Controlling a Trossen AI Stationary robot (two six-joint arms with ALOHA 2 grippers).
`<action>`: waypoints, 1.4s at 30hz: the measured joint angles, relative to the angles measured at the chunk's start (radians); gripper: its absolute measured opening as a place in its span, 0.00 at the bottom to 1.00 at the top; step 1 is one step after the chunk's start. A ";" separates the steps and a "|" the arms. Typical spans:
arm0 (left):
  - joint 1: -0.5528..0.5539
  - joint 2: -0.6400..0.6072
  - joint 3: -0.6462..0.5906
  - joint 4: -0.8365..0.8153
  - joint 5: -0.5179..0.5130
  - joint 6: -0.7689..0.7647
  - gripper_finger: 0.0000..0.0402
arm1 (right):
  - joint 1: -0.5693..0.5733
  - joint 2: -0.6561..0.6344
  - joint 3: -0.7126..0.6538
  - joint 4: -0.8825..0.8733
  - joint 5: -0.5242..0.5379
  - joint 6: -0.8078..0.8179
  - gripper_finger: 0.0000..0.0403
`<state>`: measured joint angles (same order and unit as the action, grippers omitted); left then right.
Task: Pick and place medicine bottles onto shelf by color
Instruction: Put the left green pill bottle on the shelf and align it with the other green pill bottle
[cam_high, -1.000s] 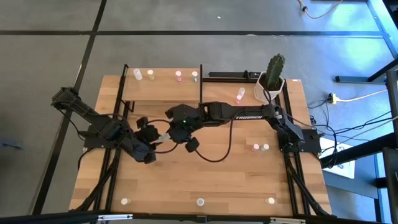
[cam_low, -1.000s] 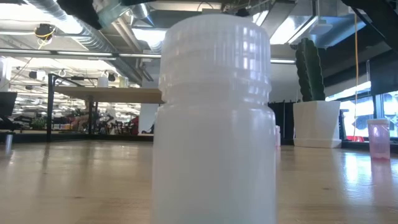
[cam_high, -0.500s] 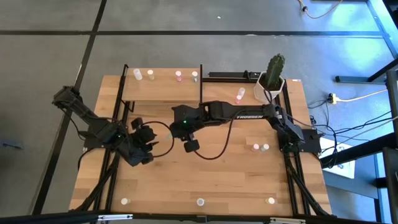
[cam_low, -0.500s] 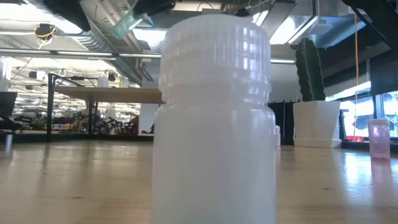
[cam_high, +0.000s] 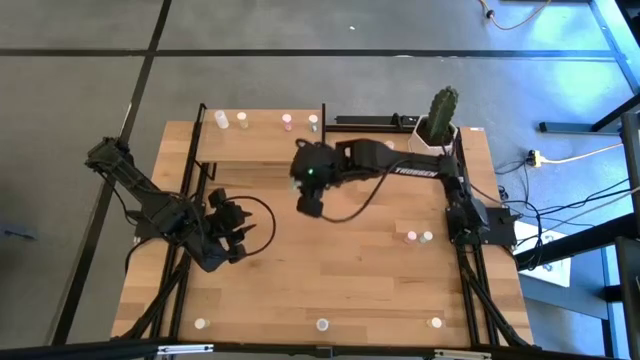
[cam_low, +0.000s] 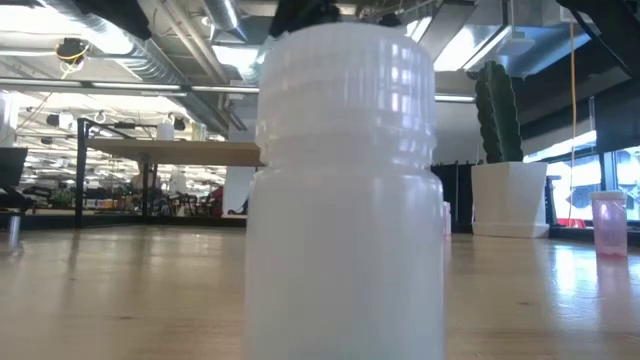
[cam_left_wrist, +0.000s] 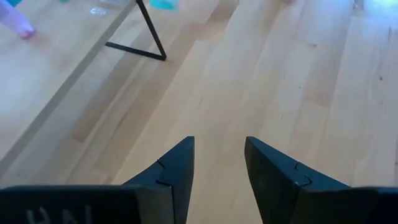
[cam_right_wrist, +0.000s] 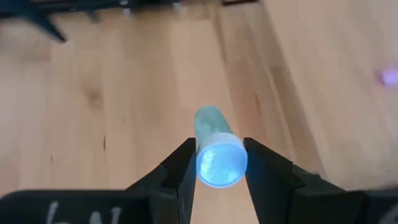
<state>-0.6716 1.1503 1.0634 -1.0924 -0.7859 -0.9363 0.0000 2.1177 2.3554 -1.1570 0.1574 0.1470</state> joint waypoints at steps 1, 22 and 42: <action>0.000 0.000 0.000 0.000 -0.007 0.000 0.34 | -0.010 -0.008 0.000 -0.012 0.000 0.016 0.30; 0.051 -0.001 0.000 0.008 -0.253 -0.005 0.34 | -0.258 -0.059 0.000 -0.095 -0.028 -0.076 0.30; 0.095 -0.001 0.000 0.013 -0.250 -0.053 0.34 | -0.285 0.012 0.000 -0.074 -0.022 -0.190 0.30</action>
<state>-0.5762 1.1496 1.0634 -1.0794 -1.0359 -0.9894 -0.2852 2.1300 2.3554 -1.2310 0.1353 -0.0429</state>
